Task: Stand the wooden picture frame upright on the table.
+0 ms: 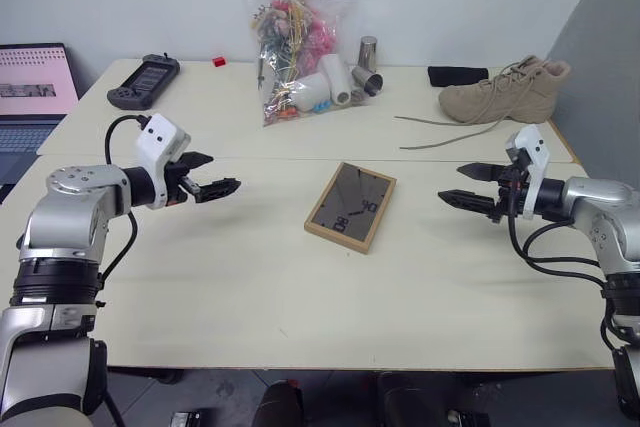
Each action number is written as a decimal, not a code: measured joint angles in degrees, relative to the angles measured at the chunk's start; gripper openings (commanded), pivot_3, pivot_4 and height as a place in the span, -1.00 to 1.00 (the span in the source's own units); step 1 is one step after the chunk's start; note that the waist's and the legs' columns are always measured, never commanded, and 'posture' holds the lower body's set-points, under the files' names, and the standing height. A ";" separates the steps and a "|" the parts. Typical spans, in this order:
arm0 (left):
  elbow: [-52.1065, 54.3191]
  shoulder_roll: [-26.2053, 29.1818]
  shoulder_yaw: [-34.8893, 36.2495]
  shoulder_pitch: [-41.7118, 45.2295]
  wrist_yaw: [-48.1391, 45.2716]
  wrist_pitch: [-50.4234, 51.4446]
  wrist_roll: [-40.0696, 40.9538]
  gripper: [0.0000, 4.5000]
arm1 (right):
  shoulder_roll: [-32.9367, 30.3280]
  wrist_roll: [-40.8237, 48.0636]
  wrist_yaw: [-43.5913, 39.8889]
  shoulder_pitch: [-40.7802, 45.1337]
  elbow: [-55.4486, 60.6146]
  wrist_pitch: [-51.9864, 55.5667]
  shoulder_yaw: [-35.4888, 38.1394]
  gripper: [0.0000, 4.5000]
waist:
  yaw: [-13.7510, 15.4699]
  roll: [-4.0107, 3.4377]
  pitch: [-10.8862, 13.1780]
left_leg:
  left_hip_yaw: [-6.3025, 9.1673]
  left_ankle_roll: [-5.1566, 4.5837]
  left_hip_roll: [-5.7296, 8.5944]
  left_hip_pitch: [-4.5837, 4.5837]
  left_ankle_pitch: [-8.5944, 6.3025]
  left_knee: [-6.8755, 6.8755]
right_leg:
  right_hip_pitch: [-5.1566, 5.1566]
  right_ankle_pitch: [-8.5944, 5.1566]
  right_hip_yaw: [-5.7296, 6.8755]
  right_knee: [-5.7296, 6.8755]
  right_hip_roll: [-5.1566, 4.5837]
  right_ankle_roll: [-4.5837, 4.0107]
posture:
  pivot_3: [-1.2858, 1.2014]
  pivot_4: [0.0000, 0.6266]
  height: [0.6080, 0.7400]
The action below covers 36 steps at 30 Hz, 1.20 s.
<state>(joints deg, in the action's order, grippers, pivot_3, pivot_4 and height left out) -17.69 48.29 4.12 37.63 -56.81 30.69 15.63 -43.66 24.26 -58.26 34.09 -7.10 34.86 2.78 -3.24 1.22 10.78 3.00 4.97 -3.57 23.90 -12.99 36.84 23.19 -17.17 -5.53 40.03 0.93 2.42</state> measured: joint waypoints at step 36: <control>11.78 -18.28 -9.95 -10.16 4.44 -2.36 -4.90 -0.98 | 24.29 -19.62 17.43 7.54 -21.45 -18.64 -10.32 -1.00 | -0.32 0.01 -0.01 | 0.01 0.01 0.02 -0.03 0.01 0.05 | 0.01 0.01 -0.01 0.22 -0.02 -0.02 | 0.03 -0.52 1.00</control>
<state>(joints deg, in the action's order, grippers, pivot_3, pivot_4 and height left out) -5.91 30.01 -5.83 27.47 -52.37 28.33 10.74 -19.37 4.64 -40.83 41.63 -28.55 16.22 -7.54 -3.56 1.23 10.77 3.01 4.98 -3.55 23.87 -12.99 36.89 23.21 -17.15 -5.54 40.25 0.91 2.41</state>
